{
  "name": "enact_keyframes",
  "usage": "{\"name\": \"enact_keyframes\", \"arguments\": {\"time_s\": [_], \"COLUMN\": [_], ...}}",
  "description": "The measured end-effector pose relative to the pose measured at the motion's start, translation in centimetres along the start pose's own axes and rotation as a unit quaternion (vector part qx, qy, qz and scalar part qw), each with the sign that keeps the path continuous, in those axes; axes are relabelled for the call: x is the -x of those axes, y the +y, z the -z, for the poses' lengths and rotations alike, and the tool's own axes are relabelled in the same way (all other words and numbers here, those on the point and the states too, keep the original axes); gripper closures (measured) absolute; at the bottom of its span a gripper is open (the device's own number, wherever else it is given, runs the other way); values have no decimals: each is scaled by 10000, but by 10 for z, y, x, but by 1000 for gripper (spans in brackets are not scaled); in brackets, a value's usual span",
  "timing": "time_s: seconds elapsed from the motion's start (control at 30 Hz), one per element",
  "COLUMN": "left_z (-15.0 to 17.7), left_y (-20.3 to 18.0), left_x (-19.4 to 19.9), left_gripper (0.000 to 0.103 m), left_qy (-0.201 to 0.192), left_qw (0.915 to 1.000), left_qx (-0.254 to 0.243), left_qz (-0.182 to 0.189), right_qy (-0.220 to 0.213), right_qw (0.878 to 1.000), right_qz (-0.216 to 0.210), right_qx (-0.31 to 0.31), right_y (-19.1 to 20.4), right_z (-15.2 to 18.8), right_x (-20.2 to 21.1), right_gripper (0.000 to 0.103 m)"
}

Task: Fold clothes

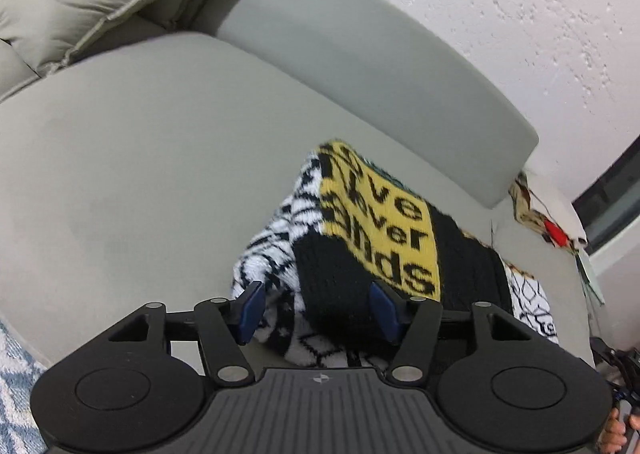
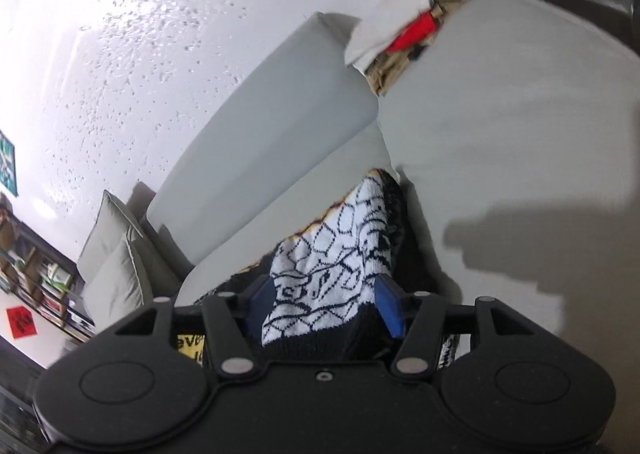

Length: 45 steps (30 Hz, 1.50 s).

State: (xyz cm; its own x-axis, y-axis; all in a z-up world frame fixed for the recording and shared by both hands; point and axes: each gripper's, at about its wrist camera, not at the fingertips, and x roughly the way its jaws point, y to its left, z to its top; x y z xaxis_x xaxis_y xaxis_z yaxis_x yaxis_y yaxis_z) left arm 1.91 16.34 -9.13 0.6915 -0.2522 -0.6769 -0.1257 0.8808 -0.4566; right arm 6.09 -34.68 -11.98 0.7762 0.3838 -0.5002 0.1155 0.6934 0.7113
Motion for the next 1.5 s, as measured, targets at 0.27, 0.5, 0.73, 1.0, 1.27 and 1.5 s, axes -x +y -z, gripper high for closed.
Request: {"name": "enact_keyframes", "arguments": {"time_s": [0.27,0.5,0.73,1.0,1.27,1.5], "left_z": [-3,0,1,13,21,36], "left_y": [-6,-6,-5,13,19,-7], "left_x": [-42,-46,-43,4,-46,-5], "left_gripper": [65,74,90,93,85,60], "left_qy": [700,665,548,-119,569,18], "left_qw": [9972,9969,9980,9998,9918,9727], "left_qx": [224,394,322,-100,-415,-1586], "left_qz": [144,129,9,-97,-1065,-1692], "right_qy": [23,539,1031,-75,1023,683], "right_qw": [9986,9975,9890,9984,9655,9827], "right_qz": [463,467,1059,494,2130,1609], "right_qx": [-248,-30,104,273,1094,610], "right_y": [-9,-3,8,30,27,29], "right_z": [1,8,16,11,35,29], "right_x": [-14,-27,-57,-7,-45,-3], "right_gripper": [49,67,67,92,91,43]}}
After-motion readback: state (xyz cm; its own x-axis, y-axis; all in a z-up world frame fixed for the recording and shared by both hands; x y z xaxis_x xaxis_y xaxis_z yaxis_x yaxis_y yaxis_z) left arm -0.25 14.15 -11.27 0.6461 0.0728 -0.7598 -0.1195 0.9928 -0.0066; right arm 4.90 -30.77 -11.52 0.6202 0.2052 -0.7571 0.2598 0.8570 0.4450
